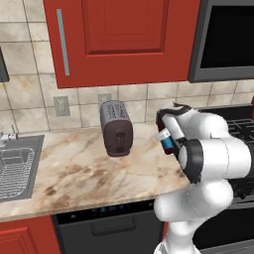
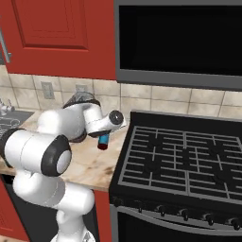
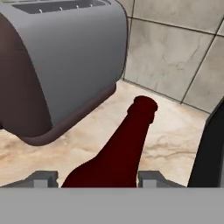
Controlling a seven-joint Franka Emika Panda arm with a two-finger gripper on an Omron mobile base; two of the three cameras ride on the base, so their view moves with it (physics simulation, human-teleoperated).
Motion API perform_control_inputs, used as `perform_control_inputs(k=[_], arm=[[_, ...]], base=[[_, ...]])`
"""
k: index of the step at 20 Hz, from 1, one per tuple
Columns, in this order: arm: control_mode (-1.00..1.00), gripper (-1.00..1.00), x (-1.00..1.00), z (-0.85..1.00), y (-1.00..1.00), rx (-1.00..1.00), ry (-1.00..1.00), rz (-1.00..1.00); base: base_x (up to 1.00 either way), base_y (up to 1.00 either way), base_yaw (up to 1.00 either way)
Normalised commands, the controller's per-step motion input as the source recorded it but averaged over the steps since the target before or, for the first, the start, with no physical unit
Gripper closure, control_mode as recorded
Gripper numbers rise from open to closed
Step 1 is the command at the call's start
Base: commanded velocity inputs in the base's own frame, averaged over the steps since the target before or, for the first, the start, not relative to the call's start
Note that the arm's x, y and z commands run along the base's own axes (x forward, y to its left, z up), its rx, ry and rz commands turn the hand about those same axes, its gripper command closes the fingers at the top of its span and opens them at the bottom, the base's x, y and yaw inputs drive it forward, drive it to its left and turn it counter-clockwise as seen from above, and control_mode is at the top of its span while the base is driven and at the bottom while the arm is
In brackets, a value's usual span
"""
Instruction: Place the liquor and beer on the top shelf of the fridge to keep them out of children's reach, and place the corn on lower shelves for easy access.
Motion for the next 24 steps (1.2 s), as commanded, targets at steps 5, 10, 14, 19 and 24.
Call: perform_control_inputs(k=[5, 10, 14, 19, 24], arm=[[-1.0, 1.0, -1.0, 1.0, 0.0, 0.0, -0.11, 0.0], [-1.0, 1.0, -1.0, 1.0, 0.0, 0.0, -0.19, 0.0], [-1.0, 1.0, -0.86, 1.0, 0.04, 0.0, -0.29, 0.0], [-1.0, 1.0, -0.91, 1.0, 0.12, 0.0, -0.15, 0.0], [-1.0, 1.0, -0.96, 1.0, 0.08, 0.0, 0.0, 0.0]], base=[[0.0, 0.0, 0.0], [0.0, 0.0, 0.0], [0.0, 0.0, 0.0], [0.0, 0.0, 0.0], [0.0, 0.0, 0.0]])
